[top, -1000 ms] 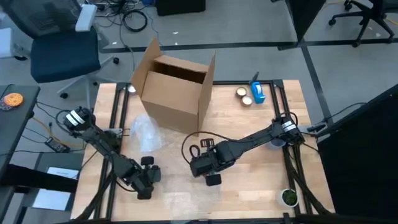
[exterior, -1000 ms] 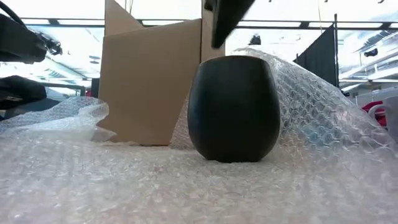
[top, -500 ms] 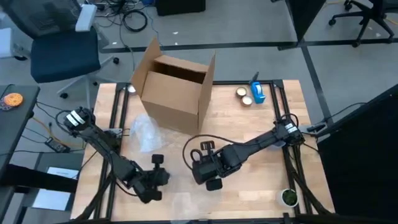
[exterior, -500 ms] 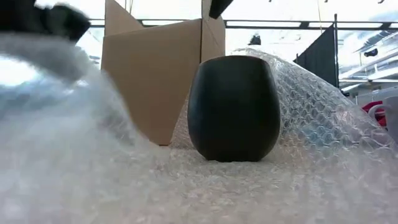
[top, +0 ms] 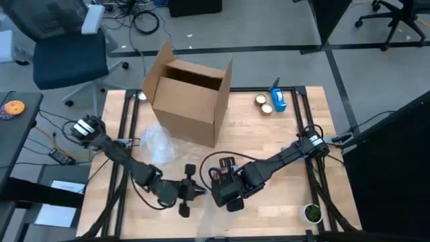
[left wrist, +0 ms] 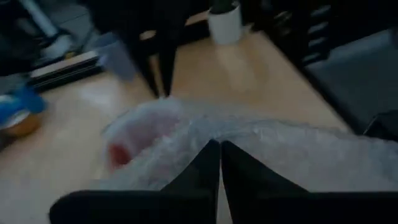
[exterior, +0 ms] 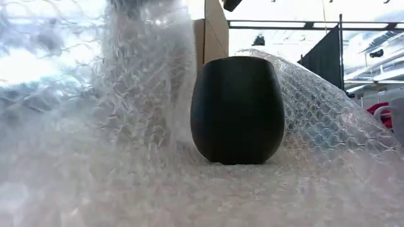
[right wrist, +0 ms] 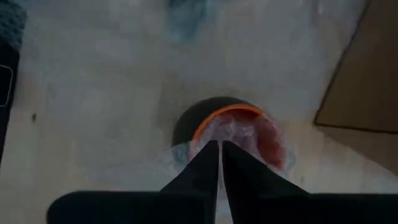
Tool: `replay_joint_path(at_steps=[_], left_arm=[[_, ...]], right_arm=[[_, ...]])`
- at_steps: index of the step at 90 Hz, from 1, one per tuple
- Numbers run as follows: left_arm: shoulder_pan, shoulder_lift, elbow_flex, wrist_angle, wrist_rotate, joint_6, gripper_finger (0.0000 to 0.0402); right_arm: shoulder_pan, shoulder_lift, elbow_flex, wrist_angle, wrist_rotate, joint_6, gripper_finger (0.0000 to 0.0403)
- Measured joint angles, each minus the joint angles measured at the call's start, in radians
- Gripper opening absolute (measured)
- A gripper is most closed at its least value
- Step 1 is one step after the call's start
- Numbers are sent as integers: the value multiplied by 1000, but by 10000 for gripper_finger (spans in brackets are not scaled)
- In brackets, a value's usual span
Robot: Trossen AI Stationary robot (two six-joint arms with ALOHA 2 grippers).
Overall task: Wrap mug
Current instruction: Wrap the orange mug with bubble wrap
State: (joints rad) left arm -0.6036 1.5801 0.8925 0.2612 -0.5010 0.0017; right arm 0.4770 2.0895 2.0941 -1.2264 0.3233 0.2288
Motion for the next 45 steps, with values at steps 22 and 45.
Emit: replay_joint_path(at_steps=[22, 45], left_arm=[[90, 104, 0, 172, 81, 59, 0], [143, 130, 0, 313, 175, 63, 0]], right_arm=[[13, -4, 0, -28, 3, 1, 0], [48, -33, -1, -64, 26, 59, 0]])
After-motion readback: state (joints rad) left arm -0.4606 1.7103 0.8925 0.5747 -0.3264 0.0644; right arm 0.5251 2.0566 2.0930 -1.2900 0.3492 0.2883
